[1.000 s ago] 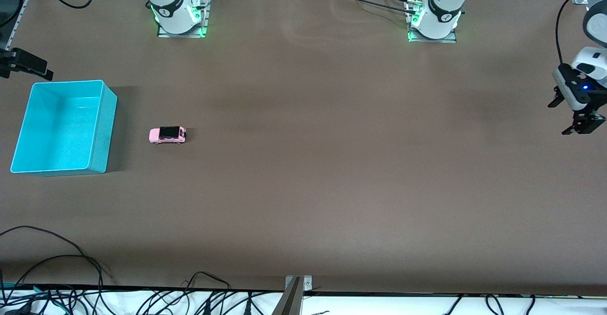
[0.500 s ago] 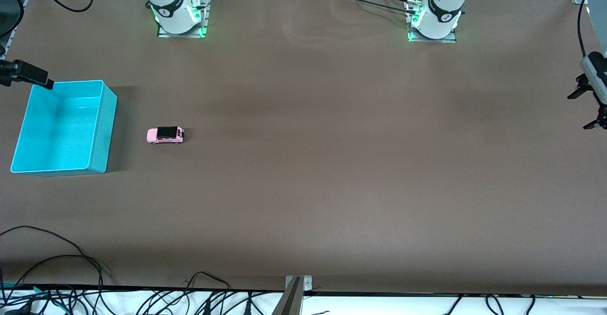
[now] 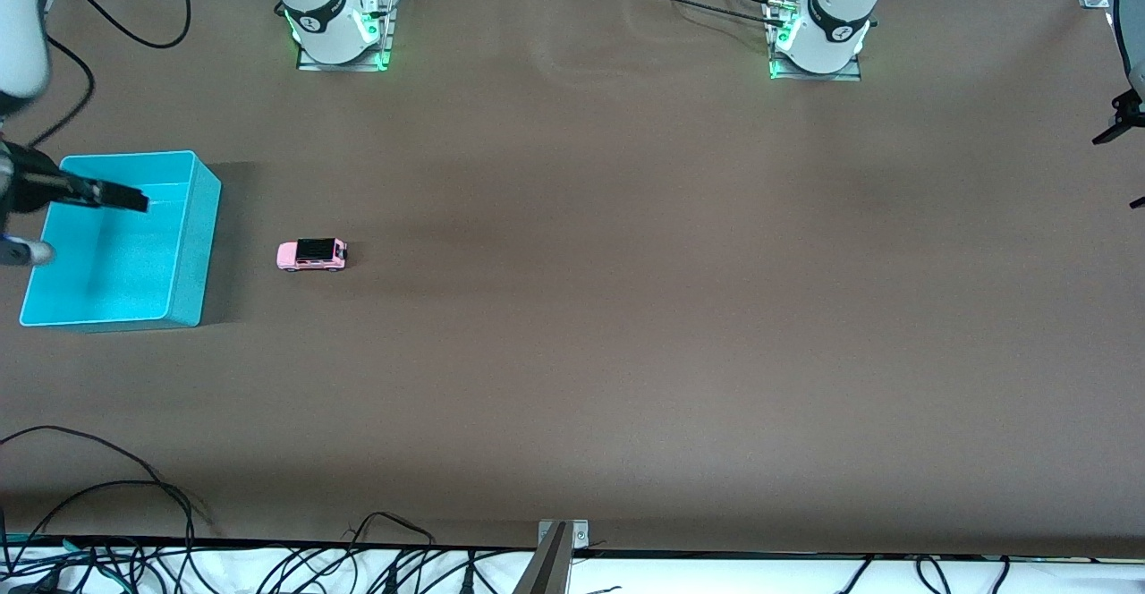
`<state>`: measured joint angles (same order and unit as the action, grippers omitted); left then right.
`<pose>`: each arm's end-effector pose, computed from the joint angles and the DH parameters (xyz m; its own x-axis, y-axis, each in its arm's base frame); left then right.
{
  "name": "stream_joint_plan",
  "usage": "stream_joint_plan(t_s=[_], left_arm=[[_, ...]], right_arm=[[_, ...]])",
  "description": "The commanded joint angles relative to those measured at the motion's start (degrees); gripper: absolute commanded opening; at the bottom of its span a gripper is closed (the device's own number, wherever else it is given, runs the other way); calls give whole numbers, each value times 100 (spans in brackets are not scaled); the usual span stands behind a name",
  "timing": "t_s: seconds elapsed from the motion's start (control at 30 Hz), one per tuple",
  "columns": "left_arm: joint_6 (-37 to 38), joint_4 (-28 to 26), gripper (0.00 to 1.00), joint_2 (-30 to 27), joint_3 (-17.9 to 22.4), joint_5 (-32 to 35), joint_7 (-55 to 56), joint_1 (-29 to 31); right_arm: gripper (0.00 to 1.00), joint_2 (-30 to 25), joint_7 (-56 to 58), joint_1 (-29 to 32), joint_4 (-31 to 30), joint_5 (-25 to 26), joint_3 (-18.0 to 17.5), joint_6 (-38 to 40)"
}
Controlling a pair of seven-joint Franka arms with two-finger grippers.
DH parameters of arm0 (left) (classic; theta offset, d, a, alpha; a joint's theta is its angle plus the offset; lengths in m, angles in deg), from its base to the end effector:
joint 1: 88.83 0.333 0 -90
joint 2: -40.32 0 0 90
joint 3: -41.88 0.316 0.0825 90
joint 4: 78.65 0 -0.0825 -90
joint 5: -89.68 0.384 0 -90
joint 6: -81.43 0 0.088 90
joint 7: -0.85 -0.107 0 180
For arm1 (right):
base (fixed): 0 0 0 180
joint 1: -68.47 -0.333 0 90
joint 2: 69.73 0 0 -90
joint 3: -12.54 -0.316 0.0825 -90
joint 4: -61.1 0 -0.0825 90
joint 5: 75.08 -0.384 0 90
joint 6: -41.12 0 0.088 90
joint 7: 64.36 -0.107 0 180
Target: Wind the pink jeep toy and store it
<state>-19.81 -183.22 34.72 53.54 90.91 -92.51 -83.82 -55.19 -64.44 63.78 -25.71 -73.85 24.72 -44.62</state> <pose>0.5118 0.1596 0.5726 0.2260 -0.9741 -0.0037 -0.9735 -0.2257 -0.0375 0.6031 -0.0688 0.5000 0.9551 -0.1362 -0.2632 -0.1207 -0.9899 0.0744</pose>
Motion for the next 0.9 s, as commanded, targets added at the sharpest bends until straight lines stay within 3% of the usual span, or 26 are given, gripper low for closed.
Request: stream_joint_plan(t_s=[0.0, 0.17, 0.3, 0.47, 0.87], left_arm=[[675, 446, 100, -81, -93, 175, 677, -52], [1062, 709, 100, -151, -426, 482, 1248, -43], [1211, 780, 100, -151, -979, 781, 2126, -43], [1466, 859, 100, -186, -1393, 905, 3269, -35], [1537, 1034, 100, -186, -1420, 808, 5141, -43]], right_arm=[[100, 487, -1096, -102, 146, 54, -58, -12], [100, 690, -2072, -137, 111, -34, -67, -302], [100, 778, -2793, -128, -3, -551, -67, -443], [100, 752, -4066, -137, -573, -764, -67, -1145], [100, 690, -6792, -357, -1945, -764, -278, -2956]])
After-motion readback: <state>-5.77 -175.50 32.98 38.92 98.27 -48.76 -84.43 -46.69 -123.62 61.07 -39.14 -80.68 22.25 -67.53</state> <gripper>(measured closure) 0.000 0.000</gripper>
